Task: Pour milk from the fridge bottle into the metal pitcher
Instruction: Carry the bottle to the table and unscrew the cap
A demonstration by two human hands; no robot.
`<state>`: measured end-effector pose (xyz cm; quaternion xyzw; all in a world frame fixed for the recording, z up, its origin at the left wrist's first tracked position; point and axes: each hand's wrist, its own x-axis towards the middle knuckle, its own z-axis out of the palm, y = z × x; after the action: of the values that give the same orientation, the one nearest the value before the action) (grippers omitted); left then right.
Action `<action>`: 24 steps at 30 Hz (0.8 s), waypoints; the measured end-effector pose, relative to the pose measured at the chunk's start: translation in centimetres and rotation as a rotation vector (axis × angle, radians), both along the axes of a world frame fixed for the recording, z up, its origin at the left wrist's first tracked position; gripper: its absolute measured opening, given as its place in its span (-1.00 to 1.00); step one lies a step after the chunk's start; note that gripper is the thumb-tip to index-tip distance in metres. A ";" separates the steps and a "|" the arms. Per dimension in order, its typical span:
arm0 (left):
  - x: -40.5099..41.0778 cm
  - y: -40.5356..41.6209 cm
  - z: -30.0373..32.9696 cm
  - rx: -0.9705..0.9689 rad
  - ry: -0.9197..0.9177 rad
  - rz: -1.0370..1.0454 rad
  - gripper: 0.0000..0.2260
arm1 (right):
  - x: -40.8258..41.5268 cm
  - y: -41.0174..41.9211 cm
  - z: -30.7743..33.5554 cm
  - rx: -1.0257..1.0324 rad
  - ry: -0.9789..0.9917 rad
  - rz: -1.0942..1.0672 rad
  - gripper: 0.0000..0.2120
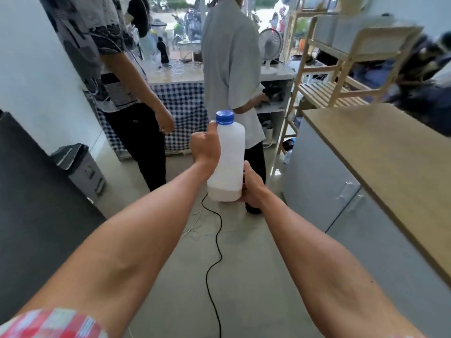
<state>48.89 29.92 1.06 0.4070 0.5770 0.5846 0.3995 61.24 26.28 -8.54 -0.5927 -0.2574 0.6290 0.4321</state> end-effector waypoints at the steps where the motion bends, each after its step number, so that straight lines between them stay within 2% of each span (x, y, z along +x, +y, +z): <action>1: 2.1 -0.1 0.0 0.005 0.004 -0.037 -0.52 | 2.1 -0.6 0.1 -0.001 0.002 -0.031 -0.39; 11: 23.7 -5.5 0.8 0.029 -0.004 -0.320 -0.55 | 22.0 -9.4 1.7 -0.002 -0.057 -0.304 -0.45; 14: 29.6 -7.4 0.4 0.032 -0.019 -0.391 -0.51 | 27.0 -12.8 1.8 0.008 -0.017 -0.363 -0.54; 24: 46.6 -15.7 -1.1 -0.023 0.012 -0.681 -0.50 | 41.2 -24.3 0.6 -0.018 -0.033 -0.602 -0.64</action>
<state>95.45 14.23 -0.06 0.5752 0.4168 0.4088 0.5730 102.42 1.97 -7.91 -0.6564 -0.0713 0.4653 0.5896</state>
